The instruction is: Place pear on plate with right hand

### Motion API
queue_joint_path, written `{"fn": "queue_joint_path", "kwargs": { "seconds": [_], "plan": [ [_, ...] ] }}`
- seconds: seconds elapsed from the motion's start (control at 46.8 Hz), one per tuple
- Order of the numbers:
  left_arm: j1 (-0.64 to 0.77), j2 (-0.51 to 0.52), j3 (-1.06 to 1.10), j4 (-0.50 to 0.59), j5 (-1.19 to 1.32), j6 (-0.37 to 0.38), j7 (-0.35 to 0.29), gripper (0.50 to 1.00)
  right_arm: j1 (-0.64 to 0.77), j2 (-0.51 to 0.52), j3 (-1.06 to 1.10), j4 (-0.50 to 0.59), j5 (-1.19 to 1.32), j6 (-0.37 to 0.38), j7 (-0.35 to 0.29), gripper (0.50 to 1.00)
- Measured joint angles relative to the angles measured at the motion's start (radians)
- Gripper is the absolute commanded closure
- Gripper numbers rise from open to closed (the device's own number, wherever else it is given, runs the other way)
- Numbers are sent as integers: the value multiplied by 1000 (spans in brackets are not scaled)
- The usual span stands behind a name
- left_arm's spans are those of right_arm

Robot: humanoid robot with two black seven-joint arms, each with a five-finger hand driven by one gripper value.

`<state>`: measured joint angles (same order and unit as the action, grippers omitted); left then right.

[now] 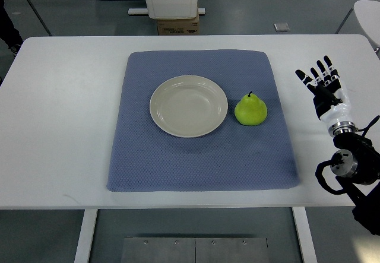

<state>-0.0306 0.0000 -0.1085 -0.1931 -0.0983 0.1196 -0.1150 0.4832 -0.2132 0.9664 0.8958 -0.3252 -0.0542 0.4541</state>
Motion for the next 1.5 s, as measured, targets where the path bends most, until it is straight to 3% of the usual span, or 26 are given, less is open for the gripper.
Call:
{"fn": "queue_joint_path", "kwargs": {
  "seconds": [1.495],
  "plan": [
    [9, 0, 1, 0, 0, -8, 0, 500, 56, 14, -2, -29, 0, 8, -5, 500]
  ]
}}
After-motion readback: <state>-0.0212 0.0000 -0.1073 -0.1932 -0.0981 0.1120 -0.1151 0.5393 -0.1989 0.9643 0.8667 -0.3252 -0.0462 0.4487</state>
